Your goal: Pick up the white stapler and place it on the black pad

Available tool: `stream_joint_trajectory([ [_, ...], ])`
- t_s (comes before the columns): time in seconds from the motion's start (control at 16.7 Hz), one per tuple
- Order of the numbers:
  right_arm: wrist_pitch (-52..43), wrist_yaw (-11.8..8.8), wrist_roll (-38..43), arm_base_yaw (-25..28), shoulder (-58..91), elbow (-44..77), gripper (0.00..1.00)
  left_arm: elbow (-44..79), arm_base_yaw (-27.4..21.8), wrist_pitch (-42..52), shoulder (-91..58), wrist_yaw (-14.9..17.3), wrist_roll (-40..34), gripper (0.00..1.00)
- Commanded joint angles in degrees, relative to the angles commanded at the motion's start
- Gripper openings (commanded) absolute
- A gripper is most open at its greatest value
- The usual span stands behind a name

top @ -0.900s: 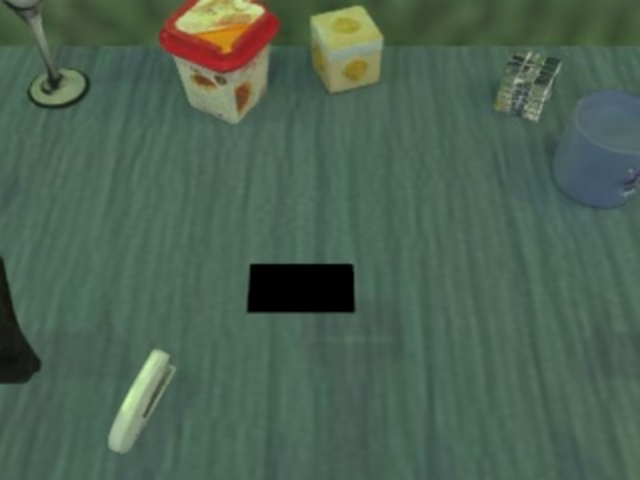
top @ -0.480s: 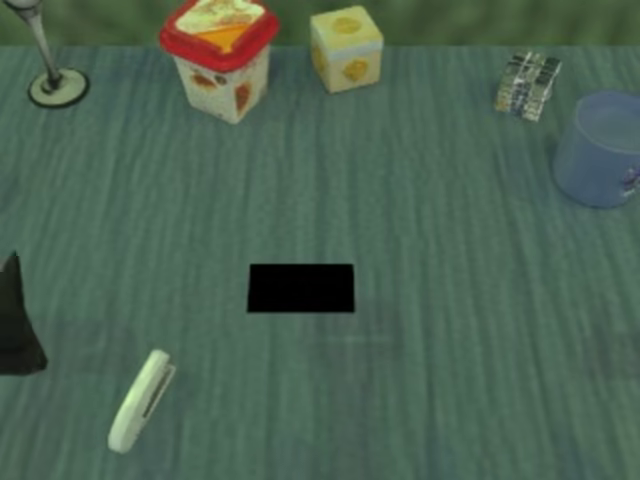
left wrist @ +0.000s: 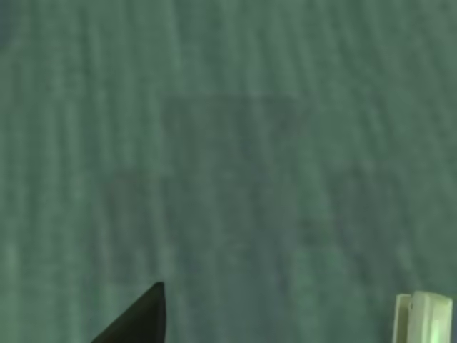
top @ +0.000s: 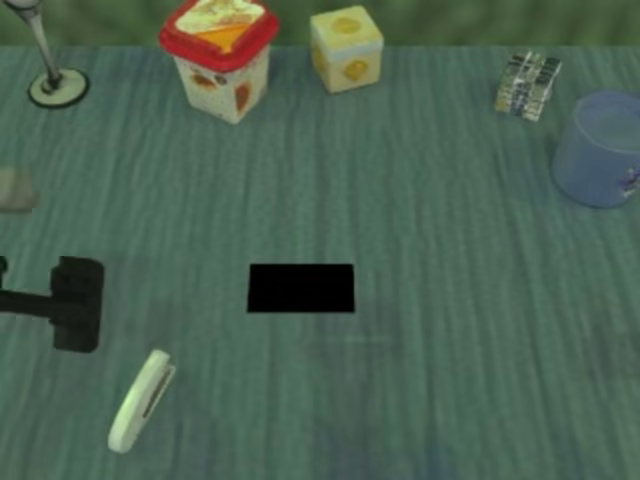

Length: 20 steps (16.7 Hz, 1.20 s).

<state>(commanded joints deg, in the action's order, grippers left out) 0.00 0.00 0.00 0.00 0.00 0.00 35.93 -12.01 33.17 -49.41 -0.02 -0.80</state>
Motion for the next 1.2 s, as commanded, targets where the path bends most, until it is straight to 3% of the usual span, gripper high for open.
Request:
stream_joint_trajectory([
  [0.3,0.0,0.0,0.0,0.0,0.0,0.0,1.00,17.4,-6.0,16.5,-25.4,0.0,-0.3,1.00],
  [0.6,0.0,0.0,0.0,0.0,0.0,0.0,1.00,30.1,-10.2,27.6,-41.8,0.1,-0.6,1.00],
  [1.2,0.0,0.0,0.0,0.0,0.0,0.0,1.00,33.0,-11.1,29.6,-46.8,0.1,-0.6,1.00],
])
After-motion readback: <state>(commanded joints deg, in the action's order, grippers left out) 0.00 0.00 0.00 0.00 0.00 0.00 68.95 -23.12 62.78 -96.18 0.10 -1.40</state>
